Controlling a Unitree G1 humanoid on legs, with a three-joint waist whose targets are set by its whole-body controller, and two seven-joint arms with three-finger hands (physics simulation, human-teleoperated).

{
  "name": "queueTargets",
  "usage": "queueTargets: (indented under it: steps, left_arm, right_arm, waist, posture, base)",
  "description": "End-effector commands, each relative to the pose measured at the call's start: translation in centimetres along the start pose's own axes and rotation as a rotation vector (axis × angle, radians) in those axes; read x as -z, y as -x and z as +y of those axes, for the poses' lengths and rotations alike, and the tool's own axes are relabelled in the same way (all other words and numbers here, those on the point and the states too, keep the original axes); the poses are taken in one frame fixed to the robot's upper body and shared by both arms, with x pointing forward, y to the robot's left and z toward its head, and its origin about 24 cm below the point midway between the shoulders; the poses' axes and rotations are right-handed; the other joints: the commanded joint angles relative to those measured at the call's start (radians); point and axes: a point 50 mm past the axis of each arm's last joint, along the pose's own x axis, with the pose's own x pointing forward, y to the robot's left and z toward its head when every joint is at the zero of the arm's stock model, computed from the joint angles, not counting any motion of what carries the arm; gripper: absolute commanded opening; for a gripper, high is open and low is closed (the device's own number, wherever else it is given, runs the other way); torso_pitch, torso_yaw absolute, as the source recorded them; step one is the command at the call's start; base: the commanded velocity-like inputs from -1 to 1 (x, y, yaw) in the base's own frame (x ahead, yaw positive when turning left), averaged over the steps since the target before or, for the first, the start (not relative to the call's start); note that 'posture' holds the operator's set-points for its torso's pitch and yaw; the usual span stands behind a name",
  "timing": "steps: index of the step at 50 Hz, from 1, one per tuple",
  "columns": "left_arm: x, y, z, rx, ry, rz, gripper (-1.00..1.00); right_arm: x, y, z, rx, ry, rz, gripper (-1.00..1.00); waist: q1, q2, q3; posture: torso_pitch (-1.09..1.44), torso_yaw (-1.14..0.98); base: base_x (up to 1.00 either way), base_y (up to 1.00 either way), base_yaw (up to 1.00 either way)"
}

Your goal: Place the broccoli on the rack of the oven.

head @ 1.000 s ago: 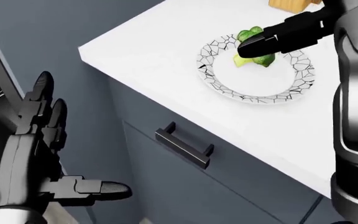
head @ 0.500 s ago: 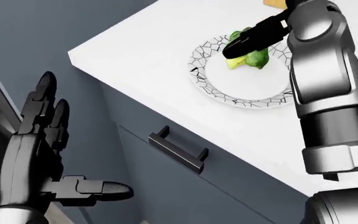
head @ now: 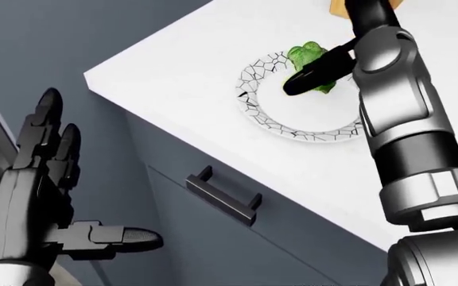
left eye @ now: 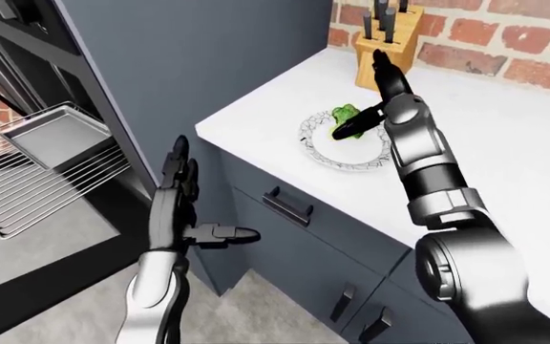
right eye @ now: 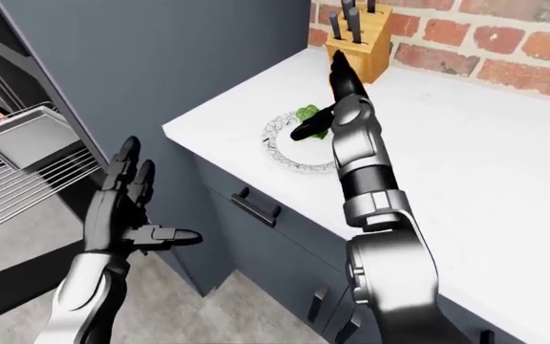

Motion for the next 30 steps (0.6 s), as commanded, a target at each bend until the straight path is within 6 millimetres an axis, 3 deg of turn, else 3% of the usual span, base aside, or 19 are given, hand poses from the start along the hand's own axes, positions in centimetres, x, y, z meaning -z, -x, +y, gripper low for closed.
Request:
queueTargets:
  steps: [1,7,15,19,23,30]
  left_arm:
    - [-1.5,0.0,-0.1,0.006,-0.004,-0.086,1.0]
    - [-1.6,0.0,-0.2,0.008,-0.002,-0.087,1.0]
    - [-1.6,0.1,-0.2,0.009,-0.002,-0.087,1.0]
    - [-1.6,0.1,-0.2,0.009,-0.002,-0.087,1.0]
    - [-1.5,0.0,-0.3,0.01,-0.001,-0.085,1.0]
    - [-1.5,0.0,-0.3,0.013,0.001,-0.088,1.0]
  right_arm:
    - [-2.6,0.2,-1.7,0.058,-0.005,-0.1,1.0]
    - [-2.1,0.2,-1.2,0.046,-0.002,-0.096,0.98]
    - [-1.9,0.2,-0.8,0.034,0.003,-0.093,0.57]
    - [-1.8,0.1,-0.7,0.03,0.005,-0.093,0.57]
    - [-1.9,0.1,-0.7,0.03,0.007,-0.095,0.4]
    - [-1.6,0.0,-0.4,0.03,0.025,-0.093,0.33]
  waist:
    - [0.0,-0.001,-0.026]
    - [0.0,-0.001,-0.027]
    - [-0.002,0.0,-0.029]
    - [-0.002,0.001,-0.031]
    - [-0.002,0.001,-0.033]
    - [-0.001,0.001,-0.036]
  posture:
    - [0.0,0.0]
    - [0.0,0.0]
    - [0.0,0.0]
    - [0.0,0.0]
    - [0.0,0.0]
    - [0.0,0.0]
  base:
    - [0.0,0.0,0.0]
    - [0.0,0.0,0.0]
    - [0.0,0.0,0.0]
    - [0.0,0.0,0.0]
    - [0.0,0.0,0.0]
    - [0.0,0.0,0.0]
